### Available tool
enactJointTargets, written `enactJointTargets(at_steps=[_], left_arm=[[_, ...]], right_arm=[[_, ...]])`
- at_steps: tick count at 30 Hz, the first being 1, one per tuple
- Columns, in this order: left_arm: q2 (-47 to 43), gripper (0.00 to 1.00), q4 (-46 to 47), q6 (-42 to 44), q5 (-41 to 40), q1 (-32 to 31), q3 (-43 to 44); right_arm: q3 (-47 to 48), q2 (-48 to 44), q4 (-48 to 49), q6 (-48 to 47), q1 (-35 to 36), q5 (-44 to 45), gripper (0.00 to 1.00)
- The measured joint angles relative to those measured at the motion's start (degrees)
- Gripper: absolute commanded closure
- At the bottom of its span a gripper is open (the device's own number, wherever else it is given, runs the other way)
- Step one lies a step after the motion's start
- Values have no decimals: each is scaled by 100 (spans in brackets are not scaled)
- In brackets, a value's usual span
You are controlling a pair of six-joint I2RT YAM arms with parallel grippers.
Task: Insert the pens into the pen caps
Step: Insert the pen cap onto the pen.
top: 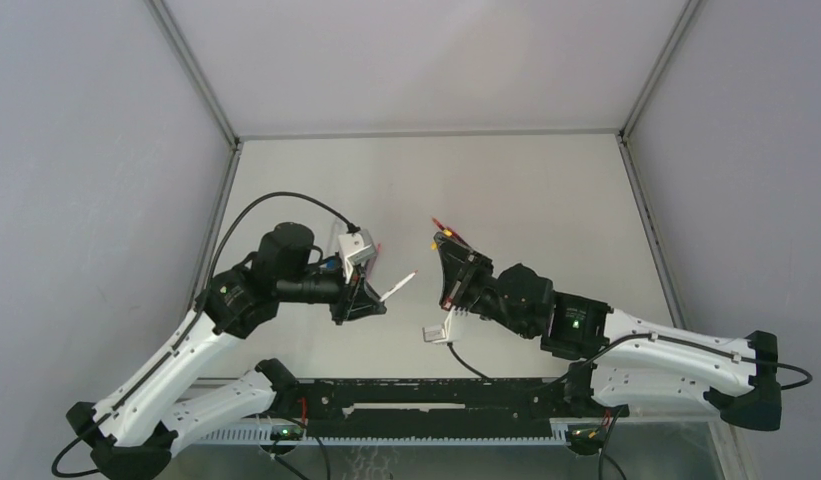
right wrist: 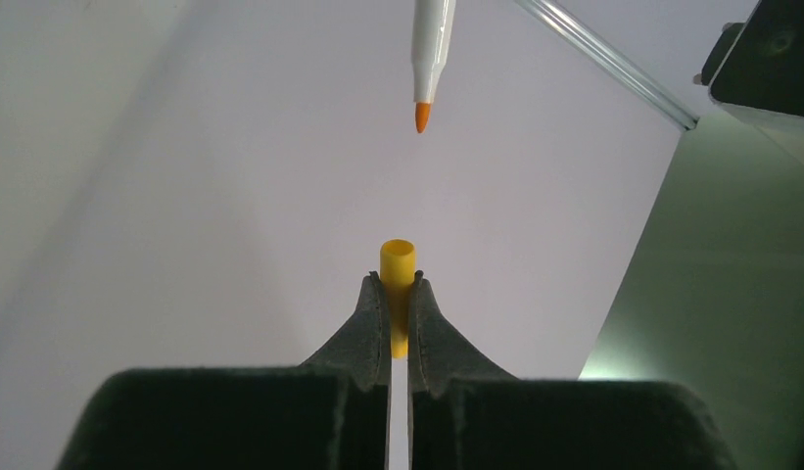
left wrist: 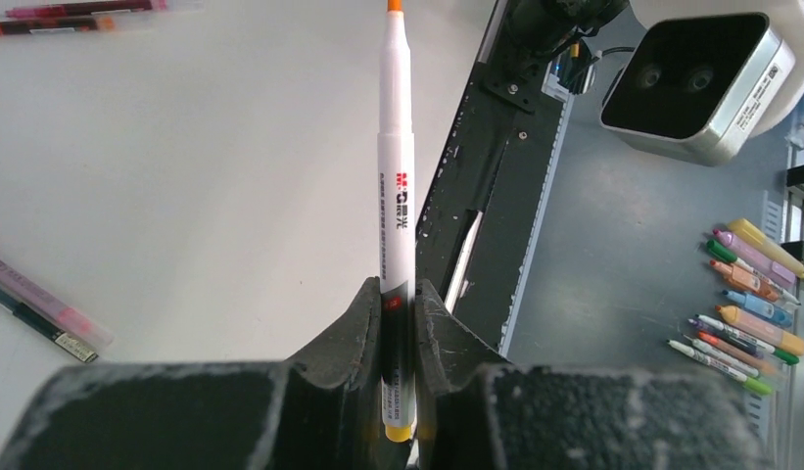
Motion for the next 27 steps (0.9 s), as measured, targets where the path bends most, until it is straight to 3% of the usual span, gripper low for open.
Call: enactJointTargets(at_steps=[27], left_arm=[[-127,100,658,-664,70,0,-2]], right_arm=[[205,251,197,-24,723,656,100]])
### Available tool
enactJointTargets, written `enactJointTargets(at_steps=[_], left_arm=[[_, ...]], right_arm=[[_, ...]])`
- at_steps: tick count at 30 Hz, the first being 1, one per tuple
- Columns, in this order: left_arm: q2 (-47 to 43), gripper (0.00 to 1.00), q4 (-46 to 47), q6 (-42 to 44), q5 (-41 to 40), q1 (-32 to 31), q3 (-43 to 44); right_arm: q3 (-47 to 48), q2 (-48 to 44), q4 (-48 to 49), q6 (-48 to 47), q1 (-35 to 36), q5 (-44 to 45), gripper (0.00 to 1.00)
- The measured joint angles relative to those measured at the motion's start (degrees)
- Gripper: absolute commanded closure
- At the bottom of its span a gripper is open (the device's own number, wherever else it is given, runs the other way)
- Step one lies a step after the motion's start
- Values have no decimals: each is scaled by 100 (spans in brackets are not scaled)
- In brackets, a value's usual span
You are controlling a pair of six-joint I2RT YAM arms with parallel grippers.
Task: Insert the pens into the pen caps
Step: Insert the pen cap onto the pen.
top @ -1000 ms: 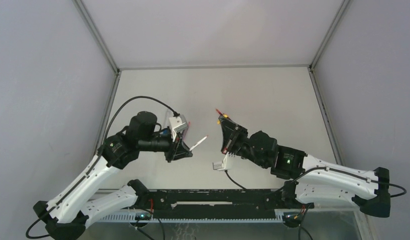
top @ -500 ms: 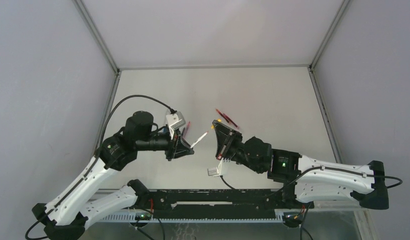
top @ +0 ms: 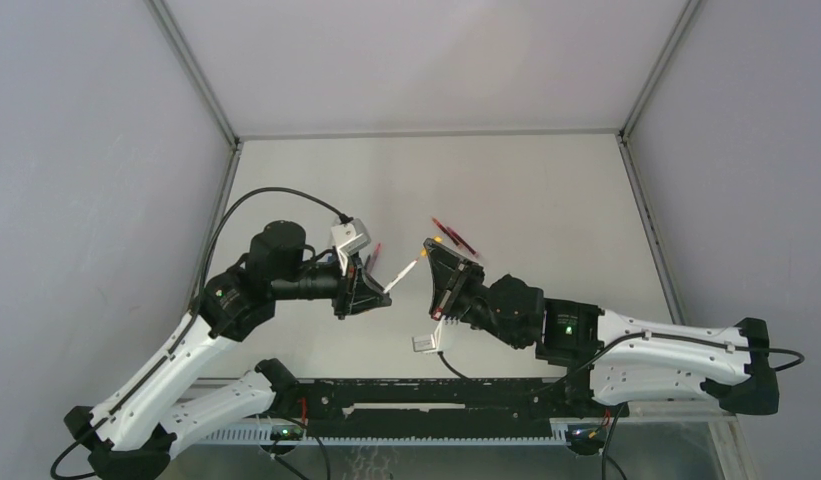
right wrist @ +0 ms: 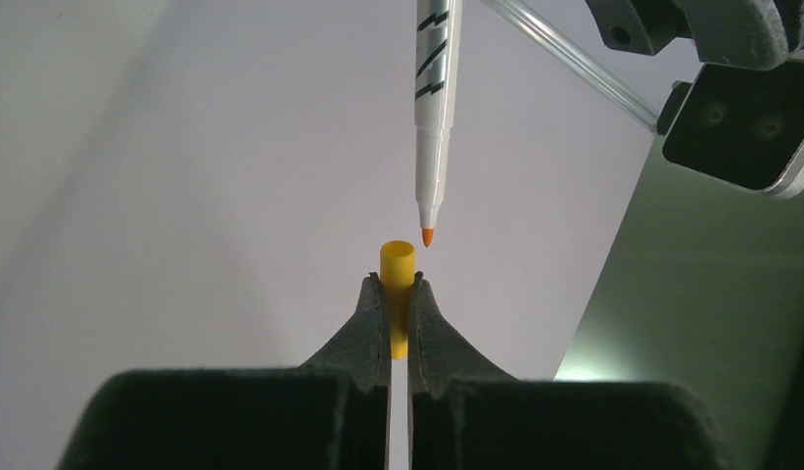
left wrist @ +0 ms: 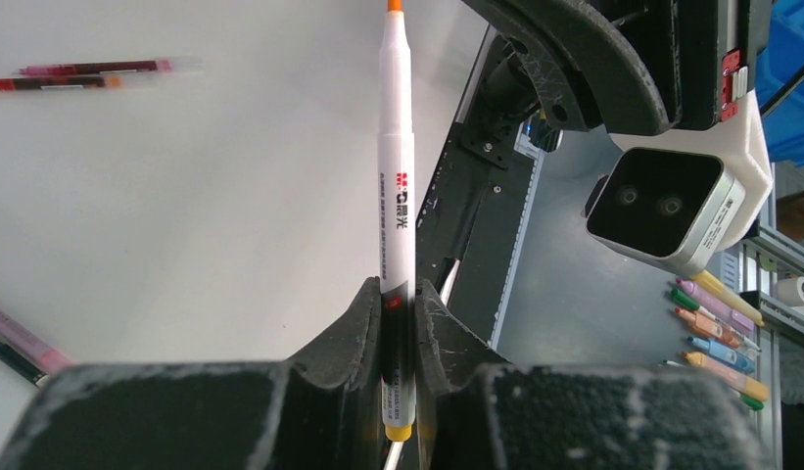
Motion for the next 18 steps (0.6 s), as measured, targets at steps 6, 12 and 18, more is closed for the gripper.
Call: enactJointTargets(at_steps=[6,12,18], left_arm=[[4,100,4,-7,68,0,0],[4,100,39,-44,136,0,0],[4,100,44,-44,136,0,0]], right_arm=[[59,114,-2,0,0,15,100],[70,133,-2,0,0,15,100],[81,133,-2,0,-7,17,100]])
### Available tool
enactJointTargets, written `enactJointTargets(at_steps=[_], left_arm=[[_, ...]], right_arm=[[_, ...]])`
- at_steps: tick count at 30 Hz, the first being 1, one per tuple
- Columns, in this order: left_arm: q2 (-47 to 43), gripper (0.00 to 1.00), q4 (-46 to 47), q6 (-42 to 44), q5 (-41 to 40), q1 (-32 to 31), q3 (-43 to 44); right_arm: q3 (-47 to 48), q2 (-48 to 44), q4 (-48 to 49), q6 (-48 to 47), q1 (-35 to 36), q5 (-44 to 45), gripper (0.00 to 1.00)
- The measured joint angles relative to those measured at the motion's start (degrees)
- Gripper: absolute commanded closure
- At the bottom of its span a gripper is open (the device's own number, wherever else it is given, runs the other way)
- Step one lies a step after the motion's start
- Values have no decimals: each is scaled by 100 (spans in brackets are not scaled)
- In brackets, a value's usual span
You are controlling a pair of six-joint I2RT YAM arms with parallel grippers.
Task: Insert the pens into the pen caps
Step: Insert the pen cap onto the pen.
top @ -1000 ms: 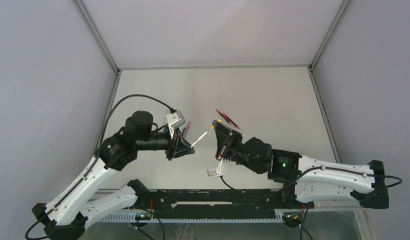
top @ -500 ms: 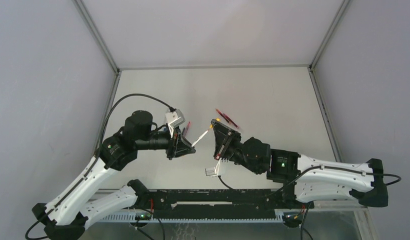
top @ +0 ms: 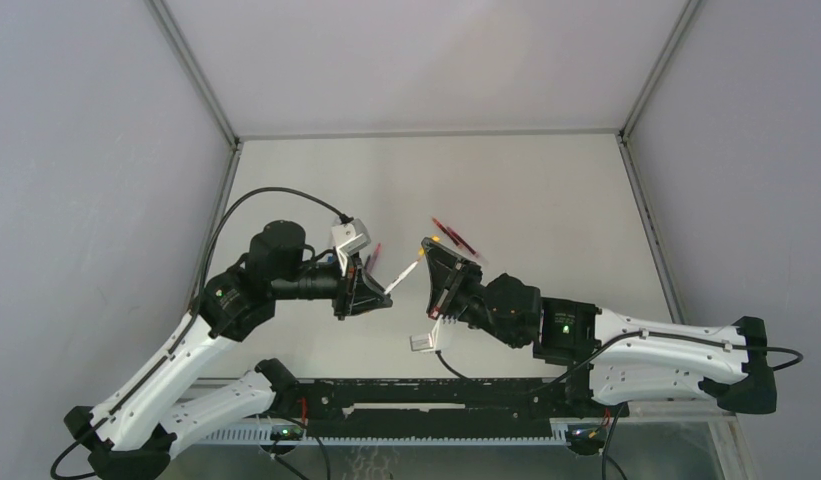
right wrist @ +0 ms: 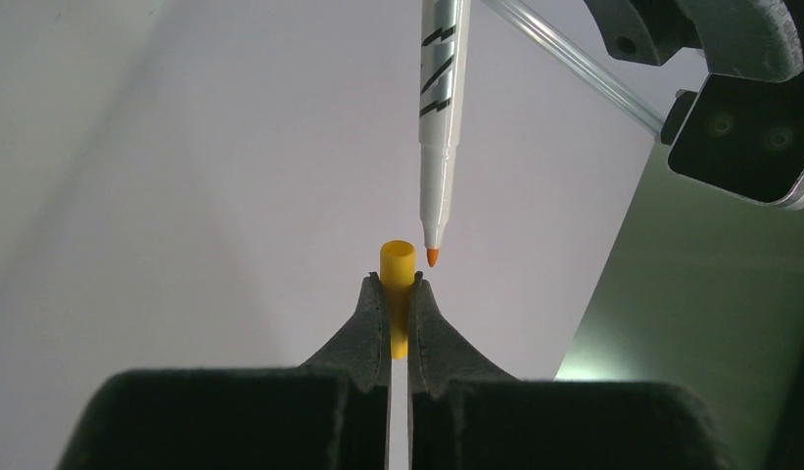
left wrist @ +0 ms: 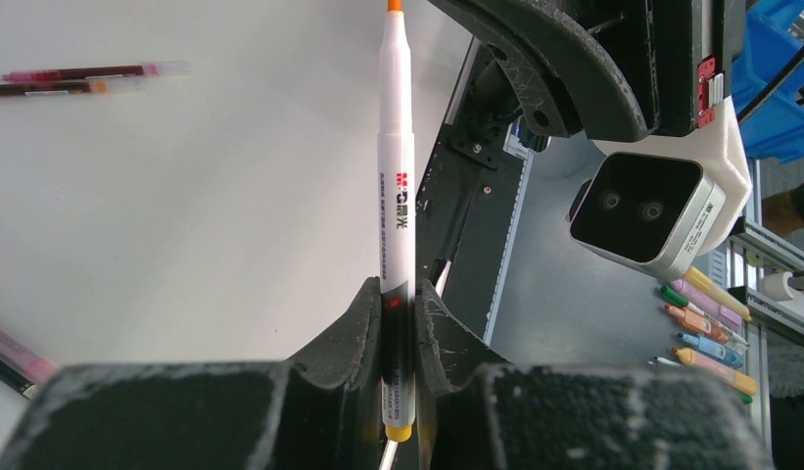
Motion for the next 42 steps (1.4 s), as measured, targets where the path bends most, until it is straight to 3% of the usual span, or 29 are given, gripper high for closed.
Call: enactJointTargets(at_steps=[42], left_arm=[[37,100,149,-11,-44,0,0]], right_arm=[[166,-116,-92,-2,50,138,100]])
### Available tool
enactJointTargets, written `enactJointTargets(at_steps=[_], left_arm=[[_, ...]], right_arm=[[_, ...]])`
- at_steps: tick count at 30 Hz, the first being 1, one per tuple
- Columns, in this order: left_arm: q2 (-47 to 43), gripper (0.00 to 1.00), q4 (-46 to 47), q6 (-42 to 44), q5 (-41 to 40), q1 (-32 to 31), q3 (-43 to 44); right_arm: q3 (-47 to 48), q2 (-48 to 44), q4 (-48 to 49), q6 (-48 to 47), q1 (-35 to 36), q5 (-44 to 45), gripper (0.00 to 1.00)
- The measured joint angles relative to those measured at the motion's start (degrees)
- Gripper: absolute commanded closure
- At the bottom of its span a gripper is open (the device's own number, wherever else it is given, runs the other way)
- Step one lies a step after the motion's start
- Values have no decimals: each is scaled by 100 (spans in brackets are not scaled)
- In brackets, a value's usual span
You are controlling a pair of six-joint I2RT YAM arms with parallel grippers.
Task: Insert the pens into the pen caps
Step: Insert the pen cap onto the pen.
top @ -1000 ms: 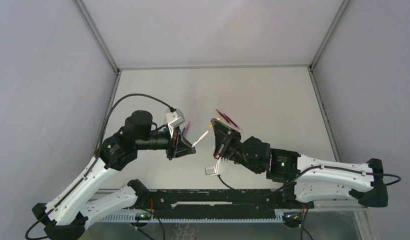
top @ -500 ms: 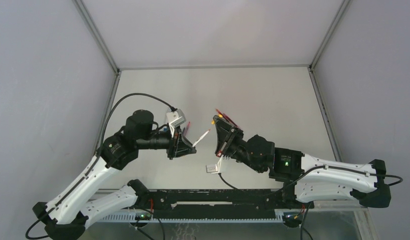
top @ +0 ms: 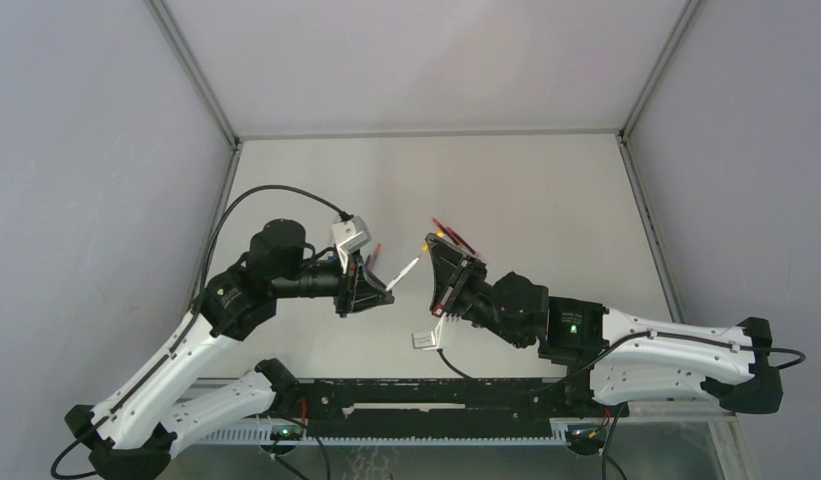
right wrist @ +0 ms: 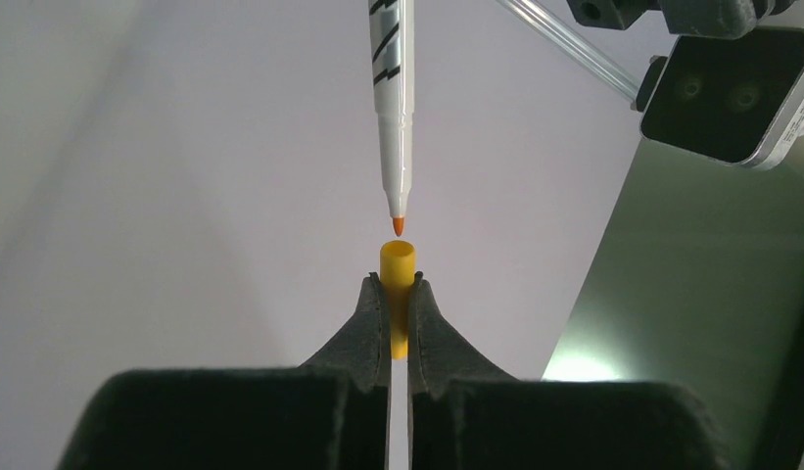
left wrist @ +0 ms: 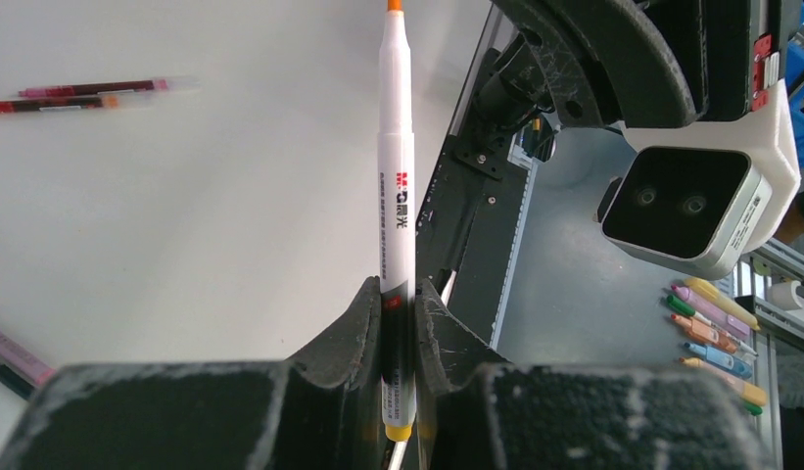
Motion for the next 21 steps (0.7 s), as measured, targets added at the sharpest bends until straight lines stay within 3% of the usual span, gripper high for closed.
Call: enactJointTargets(at_steps=[21], left_arm=[[0,100,50,-48,0,0,0]], right_arm=[[0,61,-61,0,72,13,100]])
